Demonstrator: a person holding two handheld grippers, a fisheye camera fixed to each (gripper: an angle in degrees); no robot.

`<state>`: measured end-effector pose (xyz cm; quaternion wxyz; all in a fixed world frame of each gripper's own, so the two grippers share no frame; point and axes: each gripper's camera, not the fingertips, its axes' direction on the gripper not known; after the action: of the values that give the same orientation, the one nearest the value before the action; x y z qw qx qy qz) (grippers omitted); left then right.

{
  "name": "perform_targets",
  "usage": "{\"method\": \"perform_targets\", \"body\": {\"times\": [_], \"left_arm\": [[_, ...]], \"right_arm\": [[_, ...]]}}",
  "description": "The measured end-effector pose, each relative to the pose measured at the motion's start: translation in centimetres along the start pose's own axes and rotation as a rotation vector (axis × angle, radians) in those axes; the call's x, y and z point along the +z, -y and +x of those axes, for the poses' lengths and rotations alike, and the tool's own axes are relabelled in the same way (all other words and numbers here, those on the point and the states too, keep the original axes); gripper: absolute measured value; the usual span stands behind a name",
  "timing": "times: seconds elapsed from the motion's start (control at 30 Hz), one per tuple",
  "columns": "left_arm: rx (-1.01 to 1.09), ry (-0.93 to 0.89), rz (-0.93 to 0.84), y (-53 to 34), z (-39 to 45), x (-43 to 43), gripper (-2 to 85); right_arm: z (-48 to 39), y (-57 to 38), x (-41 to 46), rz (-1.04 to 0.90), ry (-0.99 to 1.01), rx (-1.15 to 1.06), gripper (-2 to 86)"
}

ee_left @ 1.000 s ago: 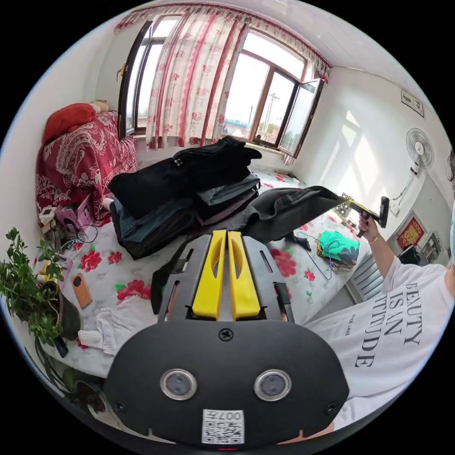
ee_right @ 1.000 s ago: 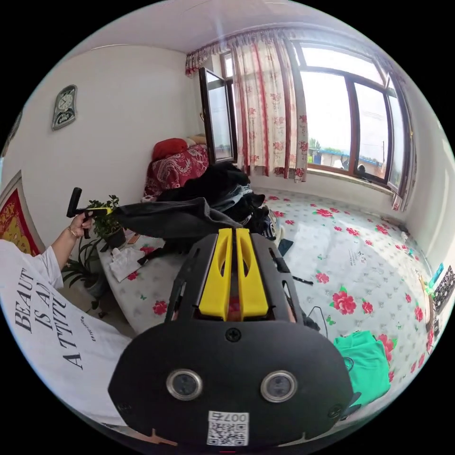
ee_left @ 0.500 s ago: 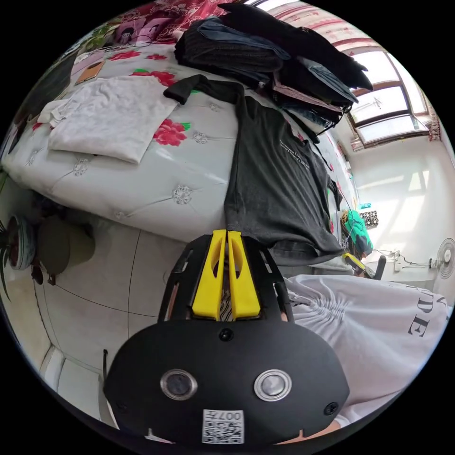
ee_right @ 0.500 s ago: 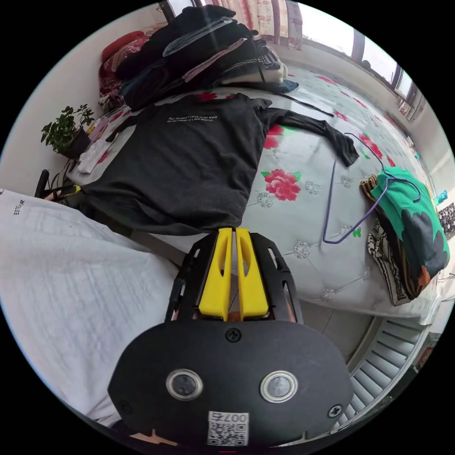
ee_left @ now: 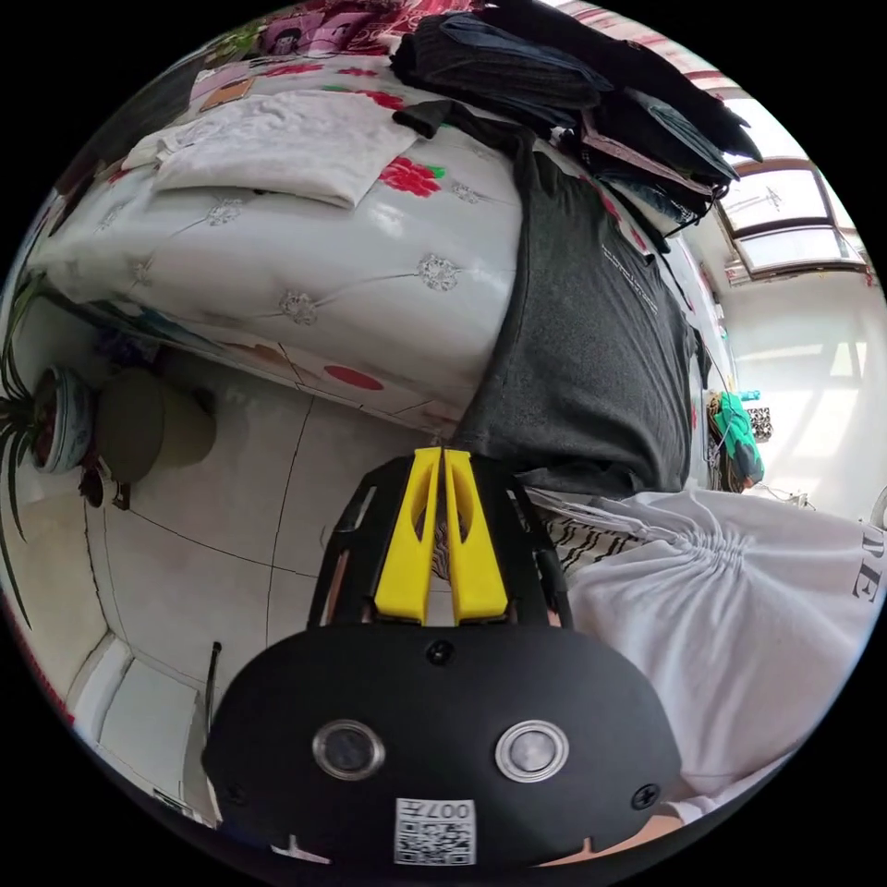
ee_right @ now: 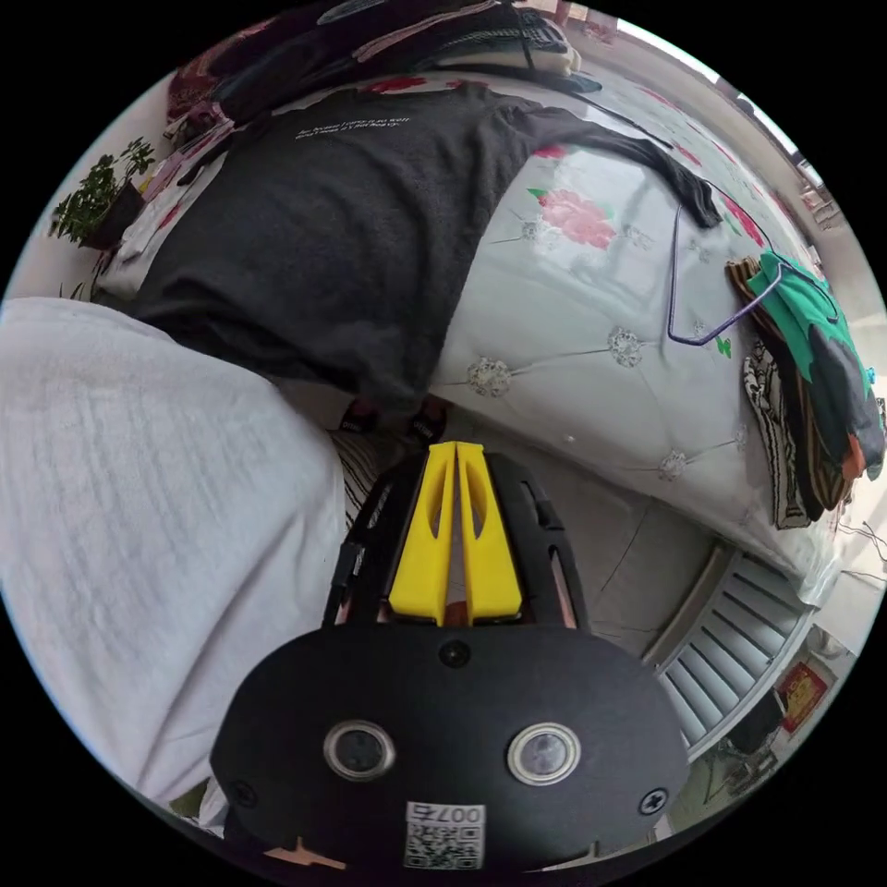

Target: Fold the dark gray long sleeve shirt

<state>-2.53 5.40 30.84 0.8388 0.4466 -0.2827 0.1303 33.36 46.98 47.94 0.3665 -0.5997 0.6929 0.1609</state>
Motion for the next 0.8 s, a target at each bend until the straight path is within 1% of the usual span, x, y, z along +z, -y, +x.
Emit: {"method": "perform_targets", "body": {"times": [0.1,0.23,0.4,0.53,0.67,0.8], "left_arm": [[-0.011,0.005,0.067,-1.1,-0.2,-2.1,-0.9],[0.000,0.013,0.133,-0.9,1.1,-3.9,-0.5],[-0.078,-0.095,0.250,1.9,2.3,-4.3,2.5],[-0.148,-0.139,0.319,5.0,3.2,-4.9,5.1],[-0.136,-0.077,0.370,8.5,4.0,-6.5,5.8],[-0.091,0.016,0.375,15.0,3.6,-8.3,7.5]], "right_arm": [[0.8,-0.2,-2.7,0.059,-0.048,0.022,-0.2],[0.9,1.4,-6.1,0.155,-0.035,0.000,-0.2],[-1.6,6.8,-8.2,0.262,0.008,-0.125,-0.2],[-3.8,10.3,-8.5,0.267,0.041,-0.233,-0.2],[-5.5,12.6,-9.9,0.311,0.083,-0.297,-0.2],[-6.5,14.8,-10.8,0.271,0.058,-0.302,-0.3]]}}
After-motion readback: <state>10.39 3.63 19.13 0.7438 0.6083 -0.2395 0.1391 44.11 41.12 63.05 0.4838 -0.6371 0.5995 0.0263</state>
